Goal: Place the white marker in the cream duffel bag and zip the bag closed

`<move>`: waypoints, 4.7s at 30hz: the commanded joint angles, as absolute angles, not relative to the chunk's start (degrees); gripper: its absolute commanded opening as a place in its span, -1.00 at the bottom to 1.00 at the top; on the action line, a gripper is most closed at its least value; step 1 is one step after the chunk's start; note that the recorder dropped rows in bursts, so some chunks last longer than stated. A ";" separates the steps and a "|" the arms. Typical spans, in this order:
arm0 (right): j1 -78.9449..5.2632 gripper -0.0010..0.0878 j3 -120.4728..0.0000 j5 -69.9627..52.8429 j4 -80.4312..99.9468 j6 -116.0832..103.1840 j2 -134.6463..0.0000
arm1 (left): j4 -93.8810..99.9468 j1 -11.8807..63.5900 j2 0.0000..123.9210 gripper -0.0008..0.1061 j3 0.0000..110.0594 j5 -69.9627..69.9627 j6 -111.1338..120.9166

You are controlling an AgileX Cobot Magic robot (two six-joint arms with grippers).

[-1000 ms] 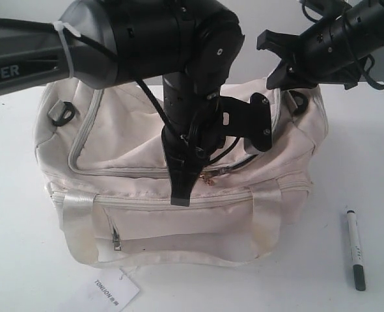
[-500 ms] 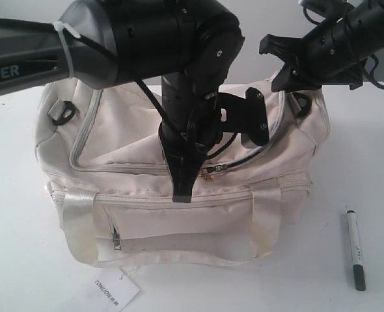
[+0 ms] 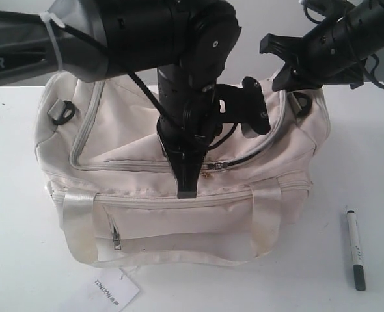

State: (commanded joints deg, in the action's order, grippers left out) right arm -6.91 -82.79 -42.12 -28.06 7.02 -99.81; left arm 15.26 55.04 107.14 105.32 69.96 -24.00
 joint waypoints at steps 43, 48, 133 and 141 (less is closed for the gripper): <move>-6.81 -0.98 -82.79 -59.17 -20.81 32.46 -88.27 | 15.20 55.04 100.62 -0.99 105.32 65.10 -22.54; -6.81 -0.98 -82.79 -61.31 -20.71 40.23 -88.04 | 15.20 55.04 100.62 -0.99 105.32 65.10 -22.81; -17.67 0.10 -58.83 -37.38 -28.86 102.98 -81.88 | -9.95 46.39 100.50 -0.99 105.32 56.54 -47.47; -17.78 0.09 -57.04 -35.12 -37.31 106.91 -82.25 | -9.91 46.39 100.47 -0.99 105.32 56.67 -47.34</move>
State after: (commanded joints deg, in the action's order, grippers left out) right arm -17.78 -57.04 -35.12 -37.31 106.91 -82.25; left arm -9.91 46.39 100.47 105.32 56.67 -47.34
